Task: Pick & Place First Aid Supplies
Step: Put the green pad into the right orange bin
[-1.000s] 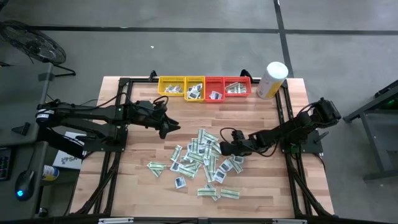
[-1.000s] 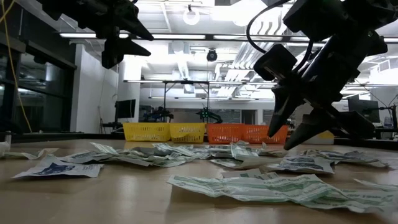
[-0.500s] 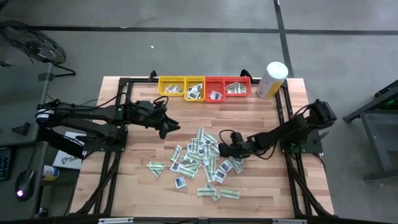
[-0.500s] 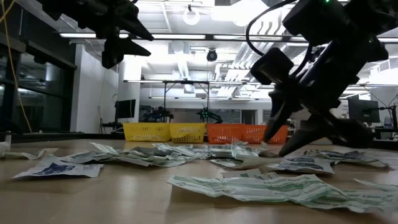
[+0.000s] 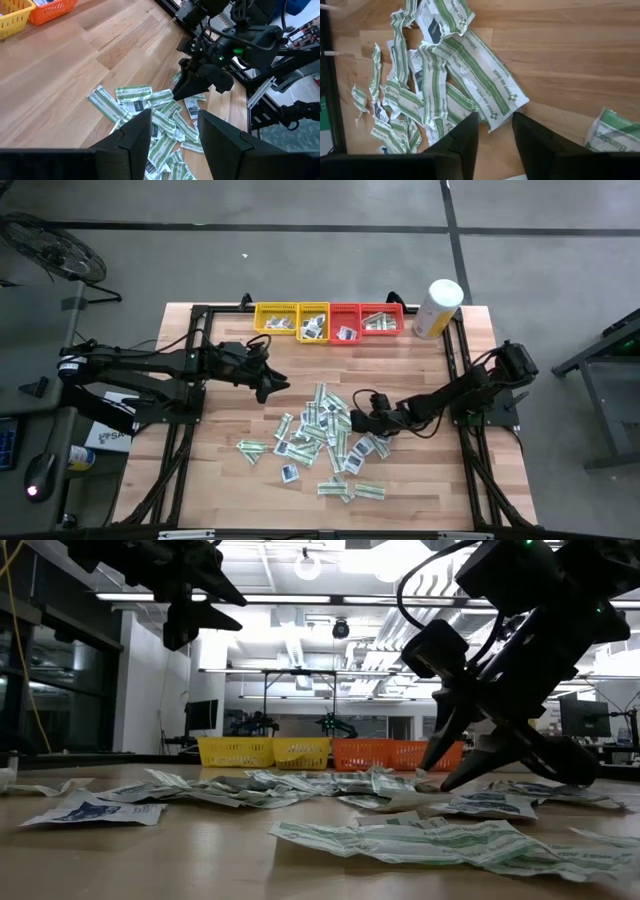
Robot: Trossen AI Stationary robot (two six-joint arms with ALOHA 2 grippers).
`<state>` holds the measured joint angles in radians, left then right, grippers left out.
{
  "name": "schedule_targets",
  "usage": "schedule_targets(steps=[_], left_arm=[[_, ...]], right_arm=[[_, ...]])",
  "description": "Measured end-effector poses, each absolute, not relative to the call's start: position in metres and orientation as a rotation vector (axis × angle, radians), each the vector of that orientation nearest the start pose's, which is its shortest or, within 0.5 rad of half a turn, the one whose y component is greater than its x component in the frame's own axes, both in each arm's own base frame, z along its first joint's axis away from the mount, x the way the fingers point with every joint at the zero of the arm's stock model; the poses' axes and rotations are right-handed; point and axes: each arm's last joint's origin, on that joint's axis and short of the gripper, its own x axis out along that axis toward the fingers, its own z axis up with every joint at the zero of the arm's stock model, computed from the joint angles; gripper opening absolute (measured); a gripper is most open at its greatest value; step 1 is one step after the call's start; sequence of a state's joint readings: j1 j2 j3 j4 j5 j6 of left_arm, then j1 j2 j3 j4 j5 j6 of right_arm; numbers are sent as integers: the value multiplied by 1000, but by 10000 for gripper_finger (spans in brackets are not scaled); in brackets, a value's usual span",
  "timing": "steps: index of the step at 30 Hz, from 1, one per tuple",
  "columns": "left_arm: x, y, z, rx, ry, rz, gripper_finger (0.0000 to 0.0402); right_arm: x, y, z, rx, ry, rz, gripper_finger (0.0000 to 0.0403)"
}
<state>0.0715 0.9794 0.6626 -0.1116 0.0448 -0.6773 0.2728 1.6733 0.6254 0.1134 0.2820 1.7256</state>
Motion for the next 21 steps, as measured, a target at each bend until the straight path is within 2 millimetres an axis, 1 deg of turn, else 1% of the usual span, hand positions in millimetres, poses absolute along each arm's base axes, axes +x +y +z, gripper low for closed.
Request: schedule_targets(steps=[11, 17, 21], left_arm=[[212, 14, 263, -692, 406, 171, 161], [212, 14, 263, -692, 407, 171, 161], [212, 14, 263, -692, 407, 171, 161]], right_arm=[[270, 62, 105, 1321, 632, -763, 7], [270, 62, 106, 1309, 632, -755, 2], [270, 62, 111, 1293, 623, -732, 1]])
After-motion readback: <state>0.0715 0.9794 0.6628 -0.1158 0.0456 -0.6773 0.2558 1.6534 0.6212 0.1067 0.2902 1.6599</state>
